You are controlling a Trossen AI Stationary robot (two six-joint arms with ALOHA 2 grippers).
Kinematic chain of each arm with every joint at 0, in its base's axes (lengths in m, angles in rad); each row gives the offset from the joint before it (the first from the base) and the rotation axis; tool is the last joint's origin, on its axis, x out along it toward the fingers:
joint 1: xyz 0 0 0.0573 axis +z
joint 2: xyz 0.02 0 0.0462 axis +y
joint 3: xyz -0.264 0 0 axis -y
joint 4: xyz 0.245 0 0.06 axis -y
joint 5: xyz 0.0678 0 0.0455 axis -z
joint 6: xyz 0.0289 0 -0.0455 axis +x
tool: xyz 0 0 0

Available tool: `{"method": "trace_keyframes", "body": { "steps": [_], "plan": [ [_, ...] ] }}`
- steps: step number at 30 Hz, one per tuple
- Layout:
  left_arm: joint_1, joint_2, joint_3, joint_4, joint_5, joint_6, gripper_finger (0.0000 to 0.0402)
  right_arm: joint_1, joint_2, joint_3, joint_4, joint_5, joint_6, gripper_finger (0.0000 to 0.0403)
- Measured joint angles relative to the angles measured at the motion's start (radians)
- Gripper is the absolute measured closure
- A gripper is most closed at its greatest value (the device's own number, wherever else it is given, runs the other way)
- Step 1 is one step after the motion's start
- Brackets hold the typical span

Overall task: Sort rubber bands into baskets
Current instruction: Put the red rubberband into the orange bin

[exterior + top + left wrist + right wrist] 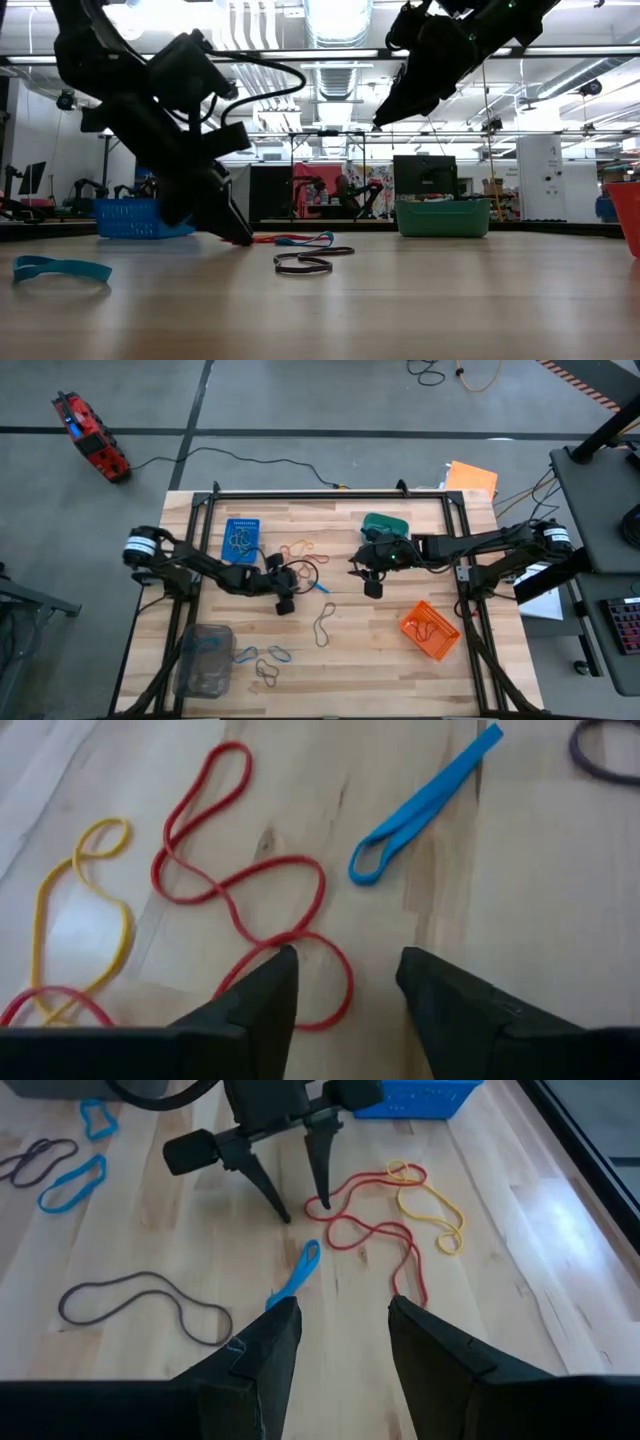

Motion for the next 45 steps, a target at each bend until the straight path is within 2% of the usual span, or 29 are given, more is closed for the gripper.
{"method": "trace_keyframes", "body": {
  "steps": [3, 7, 11, 15, 17, 35, 45],
  "plan": [
    [0.002, 0.026, 0.000, 0.040, -0.005, -0.002, 0.0234, 0.000, 0.000, 0.000, 0.001, 0.000, -0.001, 0.0252],
    [0.013, 0.049, 0.002, 0.064, 0.005, -0.009, 0.0259, 0.000, 0.000, 0.000, 0.004, 0.000, 0.000, 0.0252],
    [0.017, 0.069, 0.003, 0.066, 0.014, -0.024, 0.0309, 0.000, 0.000, -0.002, 0.003, 0.001, 0.000, 0.0252],
    [0.017, 0.081, 0.003, 0.067, 0.016, -0.029, 0.0381, 0.000, 0.000, -0.006, 0.004, 0.001, 0.000, 0.0252],
    [0.018, 0.078, 0.003, 0.065, 0.009, -0.029, 0.0394, 0.000, 0.000, -0.008, 0.004, 0.001, 0.000, 0.0252],
    [0.019, -0.156, -0.006, 0.013, 0.012, 0.136, 0.0402, 0.000, 0.000, -0.029, 0.008, 0.002, 0.007, 0.0252],
    [0.019, -0.259, -0.006, 0.021, 0.001, 0.189, 0.0401, 0.000, 0.000, -0.087, 0.228, 0.002, -0.020, 0.0252]
  ]
}}
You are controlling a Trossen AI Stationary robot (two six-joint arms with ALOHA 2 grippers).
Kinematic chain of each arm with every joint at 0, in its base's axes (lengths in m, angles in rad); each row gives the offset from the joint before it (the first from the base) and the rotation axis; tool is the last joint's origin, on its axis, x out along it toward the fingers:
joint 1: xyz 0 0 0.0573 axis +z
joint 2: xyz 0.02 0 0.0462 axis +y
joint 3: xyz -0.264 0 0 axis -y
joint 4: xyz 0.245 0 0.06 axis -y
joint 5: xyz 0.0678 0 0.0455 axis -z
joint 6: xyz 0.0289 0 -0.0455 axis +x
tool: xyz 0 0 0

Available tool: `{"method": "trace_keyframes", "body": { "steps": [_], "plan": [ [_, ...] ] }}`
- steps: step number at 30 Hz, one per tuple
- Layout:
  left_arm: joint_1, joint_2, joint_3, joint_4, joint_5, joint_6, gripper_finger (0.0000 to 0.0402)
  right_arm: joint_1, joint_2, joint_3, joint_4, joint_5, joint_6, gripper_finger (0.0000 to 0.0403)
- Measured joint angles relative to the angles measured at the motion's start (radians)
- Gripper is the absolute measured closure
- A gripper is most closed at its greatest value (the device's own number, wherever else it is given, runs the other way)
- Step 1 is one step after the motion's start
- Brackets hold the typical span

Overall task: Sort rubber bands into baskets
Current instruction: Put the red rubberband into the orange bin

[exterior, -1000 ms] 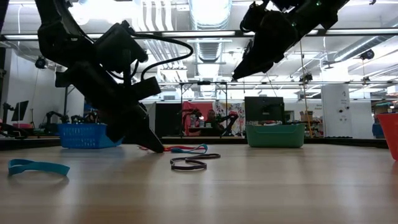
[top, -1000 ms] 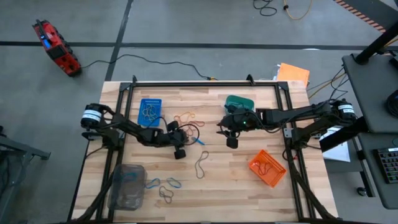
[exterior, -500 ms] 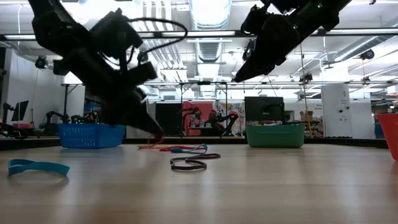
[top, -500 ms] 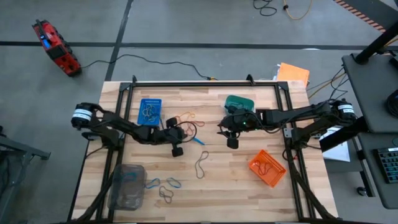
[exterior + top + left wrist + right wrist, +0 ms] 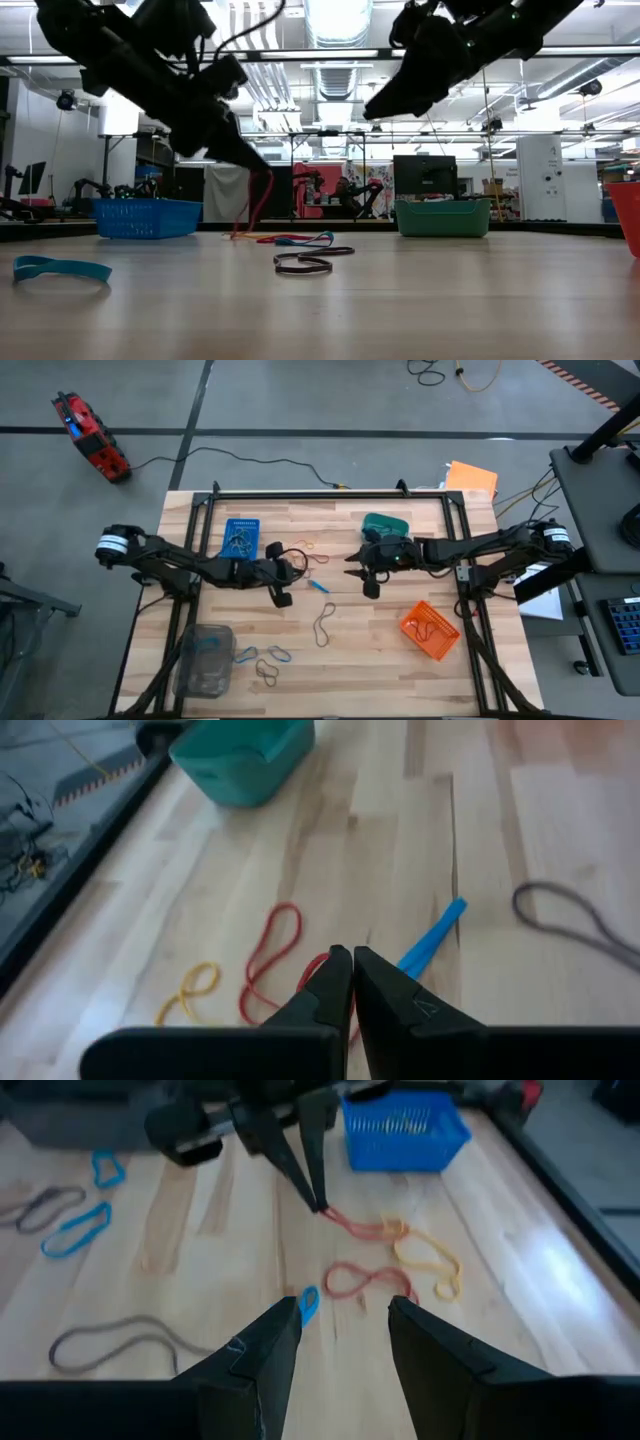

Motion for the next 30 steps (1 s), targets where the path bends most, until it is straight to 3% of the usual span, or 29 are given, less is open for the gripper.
{"method": "trace_keyframes", "body": {
  "steps": [7, 18, 30],
  "plan": [
    [0.000, -0.114, 0.001, 0.021, 0.000, 0.027, 0.0401, 0.000, 0.000, -0.028, 0.156, 0.000, 0.005, 0.0252],
    [-0.001, -0.235, 0.002, 0.060, 0.000, 0.027, 0.0401, 0.001, 0.007, -0.031, 0.168, 0.028, -0.004, 0.0249],
    [-0.001, -0.309, 0.003, 0.097, 0.000, 0.030, 0.0401, 0.000, 0.209, 0.004, 0.421, 0.025, -0.019, 0.0177]
  ]
}}
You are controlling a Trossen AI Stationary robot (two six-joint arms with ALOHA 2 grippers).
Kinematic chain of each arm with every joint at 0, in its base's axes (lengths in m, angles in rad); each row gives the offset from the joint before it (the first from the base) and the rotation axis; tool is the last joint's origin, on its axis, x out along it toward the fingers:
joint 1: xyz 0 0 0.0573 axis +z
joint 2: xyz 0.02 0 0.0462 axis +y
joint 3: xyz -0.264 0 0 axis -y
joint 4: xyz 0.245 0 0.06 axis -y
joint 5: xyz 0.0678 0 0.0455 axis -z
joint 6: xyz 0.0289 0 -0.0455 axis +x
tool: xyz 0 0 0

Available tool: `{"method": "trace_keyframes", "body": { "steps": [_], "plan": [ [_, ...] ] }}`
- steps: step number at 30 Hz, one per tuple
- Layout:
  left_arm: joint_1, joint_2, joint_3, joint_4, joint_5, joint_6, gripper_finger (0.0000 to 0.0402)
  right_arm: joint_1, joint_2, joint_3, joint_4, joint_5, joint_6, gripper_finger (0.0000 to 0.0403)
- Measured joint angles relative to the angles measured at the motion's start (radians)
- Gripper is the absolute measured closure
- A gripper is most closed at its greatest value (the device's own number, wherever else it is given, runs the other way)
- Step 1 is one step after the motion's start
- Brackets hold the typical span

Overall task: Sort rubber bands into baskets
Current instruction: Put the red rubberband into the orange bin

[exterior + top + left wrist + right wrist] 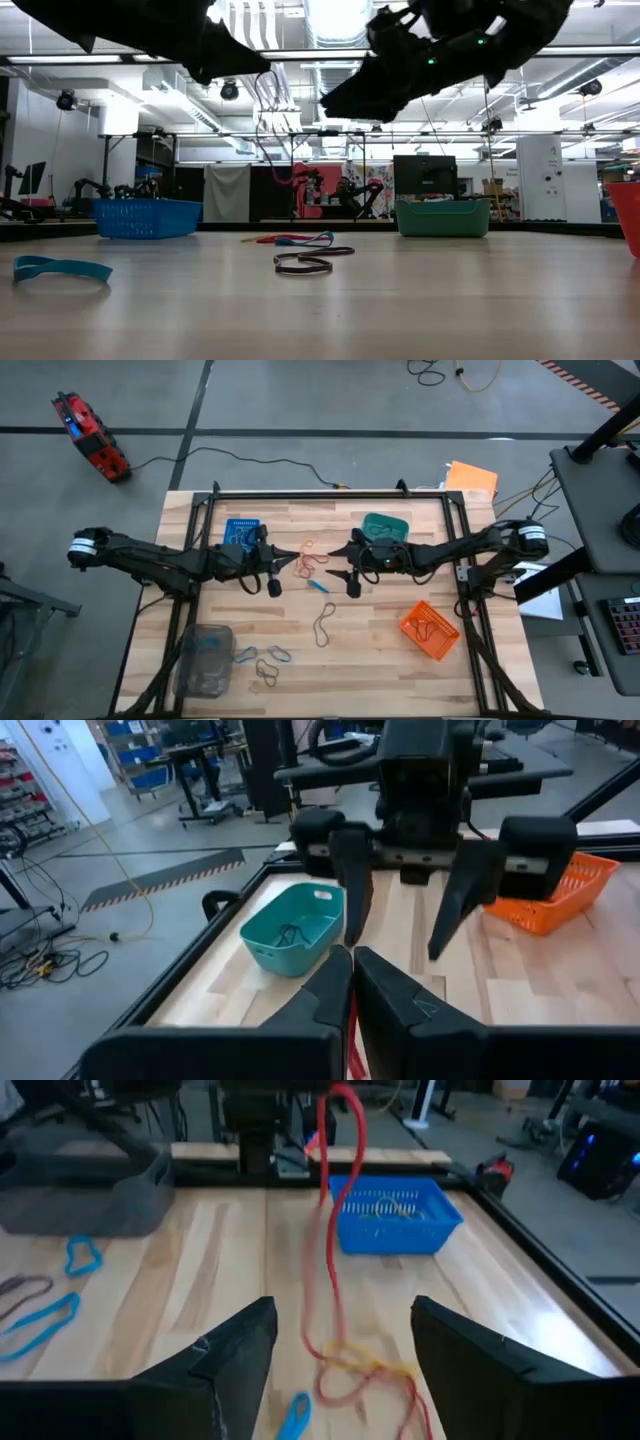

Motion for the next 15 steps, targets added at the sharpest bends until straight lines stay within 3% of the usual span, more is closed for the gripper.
{"method": "trace_keyframes", "body": {
  "steps": [15],
  "plan": [
    [0.000, 0.007, 0.000, 0.008, 0.004, 0.011, 0.0401, -0.018, 0.239, 0.235, 0.006, 0.000, -0.018, 0.0161]
  ]
}}
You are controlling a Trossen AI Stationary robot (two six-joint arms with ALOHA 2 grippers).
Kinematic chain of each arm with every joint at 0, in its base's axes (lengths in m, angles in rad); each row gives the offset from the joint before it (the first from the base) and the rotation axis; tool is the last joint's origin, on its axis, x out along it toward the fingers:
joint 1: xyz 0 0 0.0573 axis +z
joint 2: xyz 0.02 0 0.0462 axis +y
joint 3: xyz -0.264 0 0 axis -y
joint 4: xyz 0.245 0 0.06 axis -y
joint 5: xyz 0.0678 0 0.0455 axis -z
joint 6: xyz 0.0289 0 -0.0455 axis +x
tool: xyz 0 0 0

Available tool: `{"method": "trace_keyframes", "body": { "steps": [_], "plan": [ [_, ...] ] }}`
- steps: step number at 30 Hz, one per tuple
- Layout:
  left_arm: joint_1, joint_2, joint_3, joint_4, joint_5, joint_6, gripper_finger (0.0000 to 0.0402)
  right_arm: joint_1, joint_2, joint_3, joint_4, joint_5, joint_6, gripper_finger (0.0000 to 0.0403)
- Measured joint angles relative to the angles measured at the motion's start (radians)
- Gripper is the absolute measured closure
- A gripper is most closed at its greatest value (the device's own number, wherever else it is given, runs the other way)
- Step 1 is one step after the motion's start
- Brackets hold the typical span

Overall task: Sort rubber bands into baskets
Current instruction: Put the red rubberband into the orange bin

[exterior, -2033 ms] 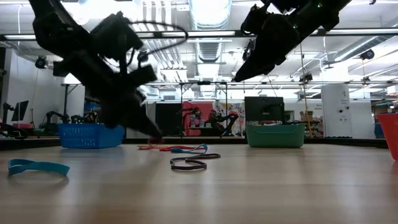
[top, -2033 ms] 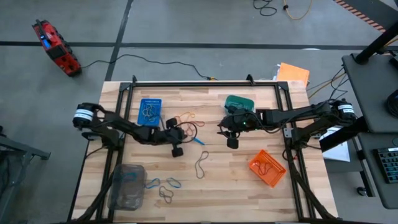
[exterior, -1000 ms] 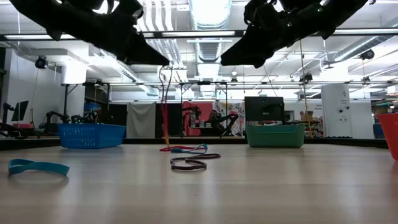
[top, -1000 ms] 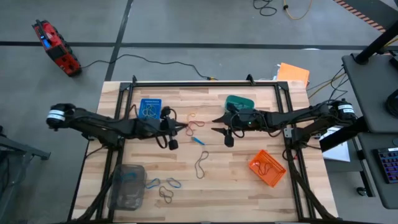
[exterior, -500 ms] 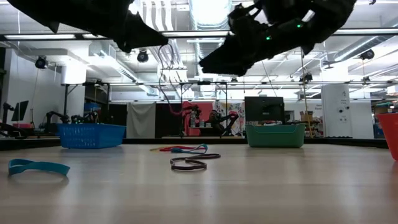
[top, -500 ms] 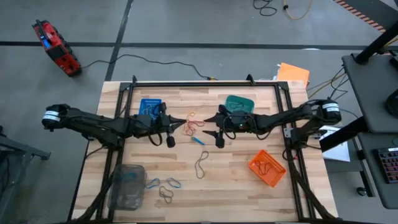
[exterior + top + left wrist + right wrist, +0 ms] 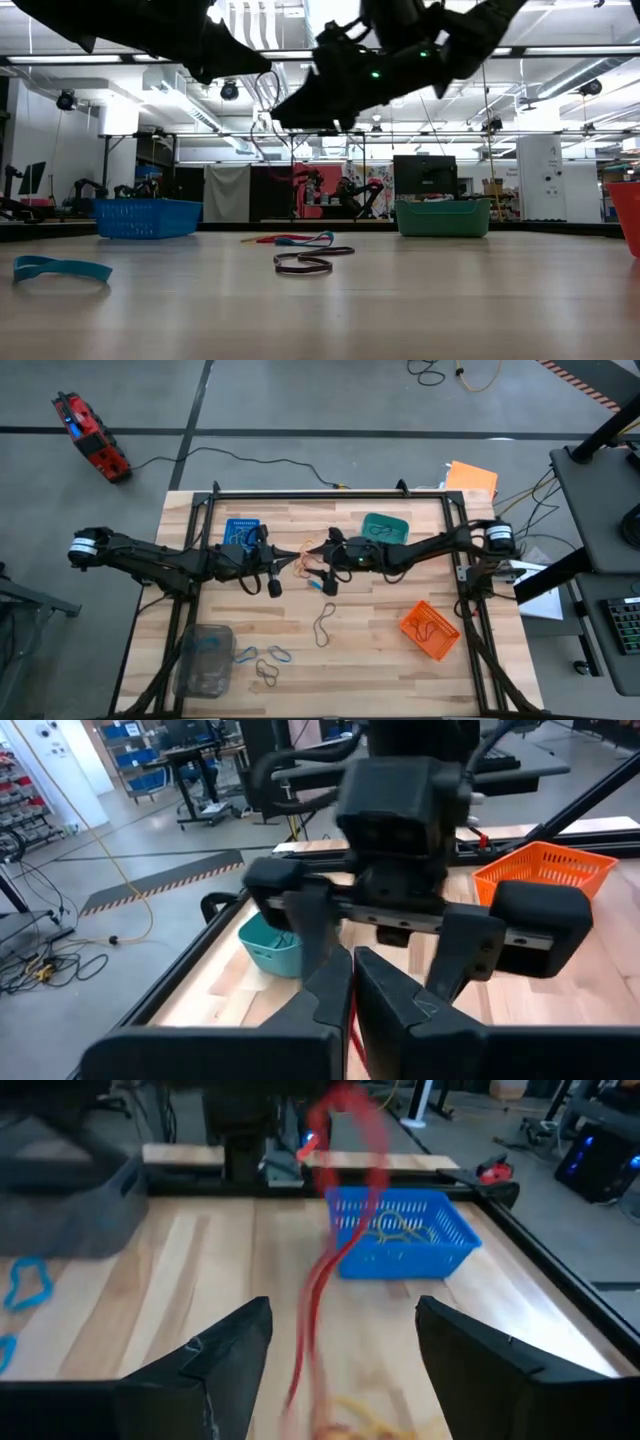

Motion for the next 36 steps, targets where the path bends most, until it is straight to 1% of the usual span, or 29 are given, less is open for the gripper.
{"method": "trace_keyframes", "body": {
  "steps": [5, 8, 13, 15, 18, 21, 25, 26, 29, 32, 36],
  "plan": [
    [0.000, 0.000, 0.000, 0.000, 0.000, 0.000, 0.0401, -0.005, 0.054, 0.090, -0.002, -0.009, 0.009, 0.0155],
    [0.000, 0.000, 0.000, 0.000, 0.000, 0.000, 0.0401, -0.003, 0.090, 0.138, -0.010, -0.068, 0.009, 0.0154],
    [0.000, 0.000, 0.000, -0.005, 0.000, 0.000, 0.0402, -0.004, 0.137, 0.188, -0.010, -0.080, 0.008, 0.0169],
    [0.000, 0.000, 0.000, -0.006, 0.000, 0.000, 0.0401, -0.008, 0.140, 0.189, -0.022, -0.069, 0.019, 0.0186],
    [0.000, 0.000, 0.000, -0.008, 0.000, 0.000, 0.0402, -0.010, 0.135, 0.177, -0.024, -0.027, 0.023, 0.0228],
    [0.000, 0.000, 0.000, -0.010, -0.004, -0.024, 0.0402, -0.011, 0.133, 0.174, -0.024, -0.018, 0.020, 0.0286],
    [0.000, 0.000, 0.000, -0.013, -0.007, -0.036, 0.0395, -0.010, 0.133, 0.174, -0.031, -0.019, 0.011, 0.0373],
    [0.000, 0.000, 0.000, -0.013, -0.019, -0.037, 0.0391, -0.010, 0.133, 0.174, -0.039, -0.019, 0.007, 0.0382],
    [0.000, 0.000, 0.000, -0.050, -0.037, -0.039, 0.0380, -0.010, 0.133, 0.173, -0.078, -0.019, 0.004, 0.0390],
    [0.000, 0.000, 0.000, -0.163, -0.018, -0.052, 0.0372, -0.010, 0.132, 0.173, -0.147, -0.019, -0.010, 0.0393],
    [0.000, 0.016, -0.001, -0.354, 0.013, -0.123, 0.0363, -0.010, 0.127, 0.173, -0.250, 0.001, -0.011, 0.0393]
  ]
}}
